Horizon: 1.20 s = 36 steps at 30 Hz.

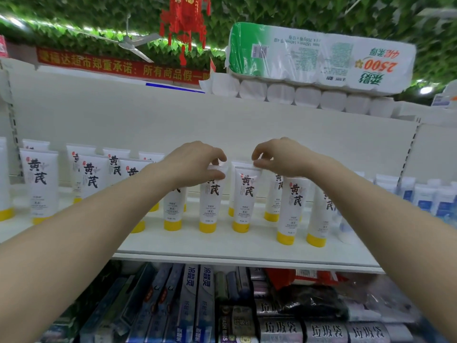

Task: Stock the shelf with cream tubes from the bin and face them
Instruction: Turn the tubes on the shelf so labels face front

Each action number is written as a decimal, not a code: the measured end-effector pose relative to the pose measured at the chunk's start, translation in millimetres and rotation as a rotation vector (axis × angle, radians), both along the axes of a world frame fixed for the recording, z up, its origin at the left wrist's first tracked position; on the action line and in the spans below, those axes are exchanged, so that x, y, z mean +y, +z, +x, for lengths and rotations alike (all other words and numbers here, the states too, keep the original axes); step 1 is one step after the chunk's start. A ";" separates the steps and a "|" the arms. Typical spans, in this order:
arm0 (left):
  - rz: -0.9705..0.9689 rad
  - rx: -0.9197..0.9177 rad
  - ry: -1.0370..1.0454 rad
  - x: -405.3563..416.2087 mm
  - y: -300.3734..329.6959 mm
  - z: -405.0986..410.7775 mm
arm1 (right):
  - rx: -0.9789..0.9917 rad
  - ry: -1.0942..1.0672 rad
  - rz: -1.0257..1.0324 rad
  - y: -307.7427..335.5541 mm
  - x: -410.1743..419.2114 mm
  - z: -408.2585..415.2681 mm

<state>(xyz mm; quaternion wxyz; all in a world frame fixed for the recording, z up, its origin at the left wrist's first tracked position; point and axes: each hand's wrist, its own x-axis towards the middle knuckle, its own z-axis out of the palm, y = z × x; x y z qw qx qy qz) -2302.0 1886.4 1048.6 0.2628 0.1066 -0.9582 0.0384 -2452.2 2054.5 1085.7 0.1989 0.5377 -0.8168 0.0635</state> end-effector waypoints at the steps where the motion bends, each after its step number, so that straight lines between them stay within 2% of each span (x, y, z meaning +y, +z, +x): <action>1: -0.021 0.012 -0.009 1.6 2.1 -0.2 | 0.035 -0.026 -0.019 5.9 7.7 -2.9; 8: -0.169 0.125 -0.034 34.7 26.3 -30.8 | 0.195 -0.198 -0.022 33.1 62.4 -53.9; 12: -0.200 0.141 -0.032 56.4 33.7 -71.5 | 0.207 -0.178 0.019 35.8 79.1 -89.9; 18: -0.146 -0.028 0.004 66.9 34.4 -130.3 | 0.058 -0.046 0.162 32.7 77.2 -136.2; 23: -0.008 -0.131 0.021 72.9 40.7 -155.2 | -0.051 0.012 0.236 28.1 65.6 -154.4; 29: -0.034 -0.270 0.026 71.3 35.0 -187.3 | -0.066 0.064 0.279 13.8 52.1 -167.0; 36: -0.122 -0.294 0.024 67.6 36.4 -196.6 | -0.073 0.080 0.277 8.6 46.1 -168.9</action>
